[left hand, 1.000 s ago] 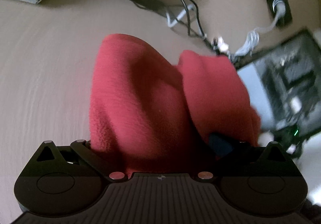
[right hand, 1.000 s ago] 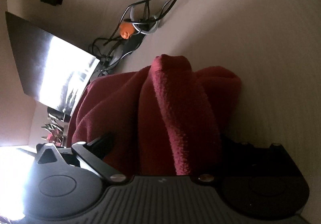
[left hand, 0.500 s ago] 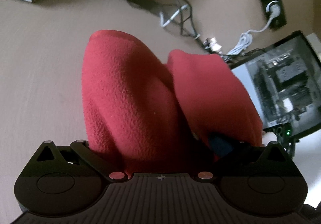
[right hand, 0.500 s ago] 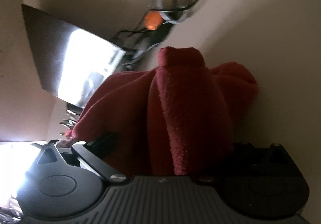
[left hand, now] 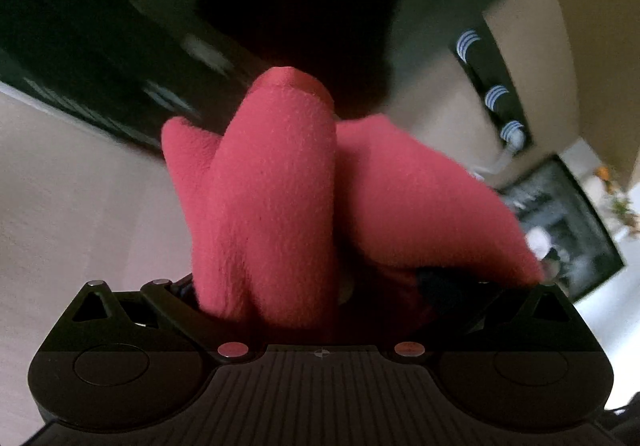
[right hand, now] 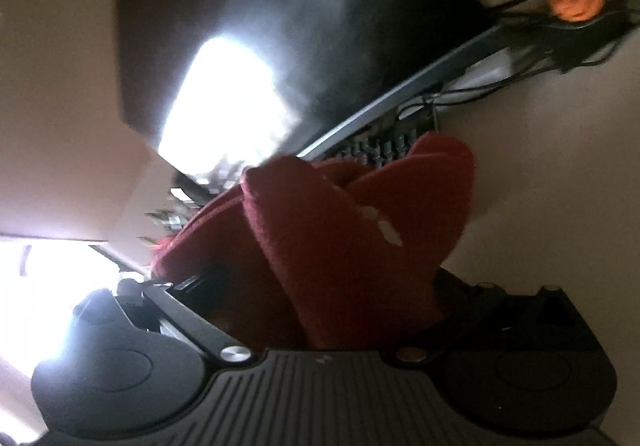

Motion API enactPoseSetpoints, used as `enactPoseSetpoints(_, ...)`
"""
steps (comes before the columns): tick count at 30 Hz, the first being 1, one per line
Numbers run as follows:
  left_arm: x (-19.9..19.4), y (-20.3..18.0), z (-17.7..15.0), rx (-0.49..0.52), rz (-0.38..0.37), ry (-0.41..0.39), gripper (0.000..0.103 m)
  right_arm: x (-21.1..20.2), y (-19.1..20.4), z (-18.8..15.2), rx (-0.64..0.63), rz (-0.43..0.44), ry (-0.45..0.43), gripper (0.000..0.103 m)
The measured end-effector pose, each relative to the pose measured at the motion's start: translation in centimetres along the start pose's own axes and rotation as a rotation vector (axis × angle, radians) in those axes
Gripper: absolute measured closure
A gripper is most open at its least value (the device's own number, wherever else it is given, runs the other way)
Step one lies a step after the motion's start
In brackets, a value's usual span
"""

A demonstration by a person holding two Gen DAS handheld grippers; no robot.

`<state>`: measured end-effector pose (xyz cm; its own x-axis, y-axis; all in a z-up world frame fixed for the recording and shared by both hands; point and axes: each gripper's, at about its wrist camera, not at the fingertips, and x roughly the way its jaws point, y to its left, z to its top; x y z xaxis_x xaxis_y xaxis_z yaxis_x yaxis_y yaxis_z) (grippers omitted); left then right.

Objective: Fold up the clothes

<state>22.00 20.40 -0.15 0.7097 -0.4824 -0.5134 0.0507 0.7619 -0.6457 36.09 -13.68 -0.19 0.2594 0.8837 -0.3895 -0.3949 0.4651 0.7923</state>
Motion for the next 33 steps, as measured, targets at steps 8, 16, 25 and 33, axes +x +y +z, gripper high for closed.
enactPoseSetpoints(8,-10.3,7.4,4.3,0.041,0.237,-0.077,0.000,2.0,3.6,-3.2,-0.178,-0.388,-0.050,0.000)
enactPoseSetpoints(16,-11.1,1.4,6.4,0.257,0.007,-0.196,0.000,5.2,3.2,-0.5,-0.248,-0.880,-0.186,0.000)
enactPoseSetpoints(25,-0.2,1.1,1.6,0.352,0.120,0.042,0.000,4.5,2.9,-1.6,-0.268,-0.987,-0.191,0.000)
enactPoseSetpoints(33,-5.8,0.1,3.3,0.347,0.142,-0.189,0.000,2.5,11.2,-7.0,-0.388,-0.669,-0.284,0.000)
